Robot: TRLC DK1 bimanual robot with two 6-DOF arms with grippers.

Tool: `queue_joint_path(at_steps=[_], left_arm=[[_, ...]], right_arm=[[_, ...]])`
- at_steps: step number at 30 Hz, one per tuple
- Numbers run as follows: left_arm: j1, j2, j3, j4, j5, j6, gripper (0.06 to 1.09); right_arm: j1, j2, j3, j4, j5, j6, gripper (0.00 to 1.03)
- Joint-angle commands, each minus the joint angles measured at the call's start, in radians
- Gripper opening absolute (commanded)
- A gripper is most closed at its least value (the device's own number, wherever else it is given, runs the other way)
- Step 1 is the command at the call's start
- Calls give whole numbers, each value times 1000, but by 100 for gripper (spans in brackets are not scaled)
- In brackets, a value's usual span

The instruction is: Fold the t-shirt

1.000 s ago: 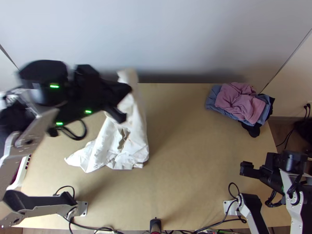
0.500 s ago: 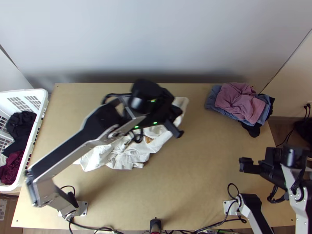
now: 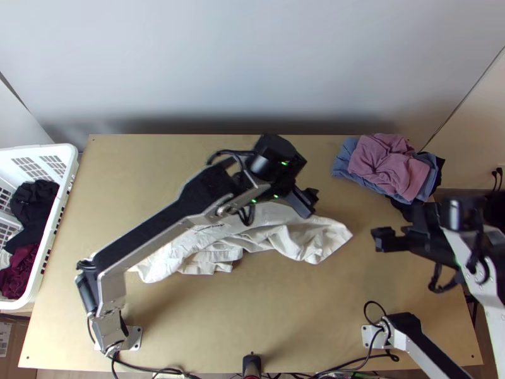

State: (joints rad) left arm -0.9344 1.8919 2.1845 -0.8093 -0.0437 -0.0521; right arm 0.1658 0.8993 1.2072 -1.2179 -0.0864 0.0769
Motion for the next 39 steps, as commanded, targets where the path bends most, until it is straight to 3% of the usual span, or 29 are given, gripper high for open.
queue_joint_path(at_steps=[1,9,15,24,34,39], left_arm=[[129,-129,-83,-33,-42,29,104],[436,-323,-160,-191,-36,1,104],[582,-498,-305,-195,-36,-17,104],[712,-709,-543,-191,-25,-48,104],[764,-837,-690,-199,-22,-48,104],[772,-830,-707,-192,-22,-55,104]], right_arm=[[89,124,45,103,-18,4,98],[225,280,29,158,-24,12,98],[296,300,-104,195,-24,-20,98],[310,369,-232,337,-23,-31,98],[440,374,-282,337,-24,-22,98],[569,392,-282,342,-23,-37,98]])
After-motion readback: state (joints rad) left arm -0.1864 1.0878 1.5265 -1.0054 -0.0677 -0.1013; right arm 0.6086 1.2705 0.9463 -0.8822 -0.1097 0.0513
